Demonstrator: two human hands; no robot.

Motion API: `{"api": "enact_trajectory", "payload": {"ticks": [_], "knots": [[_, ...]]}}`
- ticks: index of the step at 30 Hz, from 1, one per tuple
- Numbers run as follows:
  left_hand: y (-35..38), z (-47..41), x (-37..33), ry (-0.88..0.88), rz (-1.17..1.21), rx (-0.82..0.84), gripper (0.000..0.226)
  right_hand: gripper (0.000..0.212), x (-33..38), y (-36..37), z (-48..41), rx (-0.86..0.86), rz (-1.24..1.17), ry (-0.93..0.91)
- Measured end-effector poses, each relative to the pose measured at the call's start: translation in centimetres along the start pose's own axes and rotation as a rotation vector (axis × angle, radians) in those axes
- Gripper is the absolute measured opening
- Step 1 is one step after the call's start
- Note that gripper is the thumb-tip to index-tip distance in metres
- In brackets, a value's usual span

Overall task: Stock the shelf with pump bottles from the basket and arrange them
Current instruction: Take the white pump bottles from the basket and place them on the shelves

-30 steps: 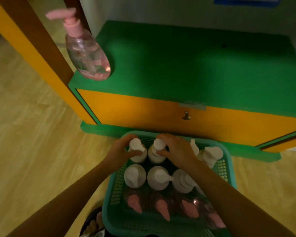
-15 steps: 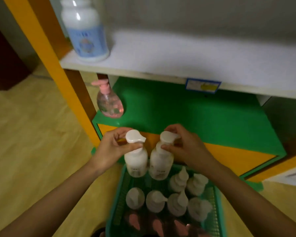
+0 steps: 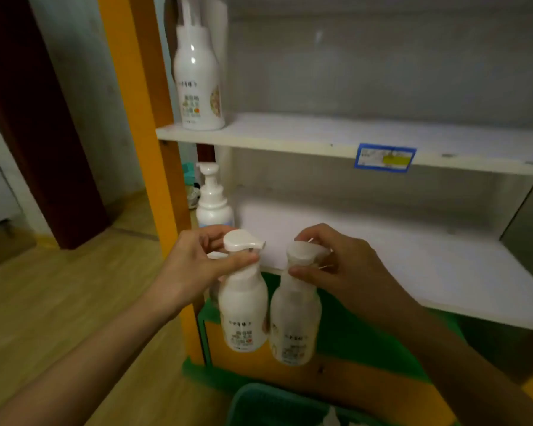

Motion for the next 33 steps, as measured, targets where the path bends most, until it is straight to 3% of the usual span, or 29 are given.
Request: {"api": "enact_trajectory", "payload": {"ticks": [16,21,33], "knots": [[-6.8,-3.7,-12.2,0.087,-0.103,-0.096,0.03,0.034,14.3,-13.2,-13.9,-0.189,0.138,-0.174],[-7.9,-4.9,-14.0,0.114,-0.124,-0.119,0.027,0.039,14.7,-14.2,-18.6,-0.274,0.143,-0.154],[-8.4,-7.9,-14.6,0.076,-0.133,-0.148,0.031,0.043,12.1,-12.4,-25.1,-0.256,0.184,-0.072]]}}
Point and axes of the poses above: each hand's wrist, its own z-axis away from the middle knuckle, its own y-axis out of the palm, x = y × z, the point moved 2 cm from there along -z, towards the middle knuckle, and after that the axes turned 5 degrees about -y, right-handed, at the moved point
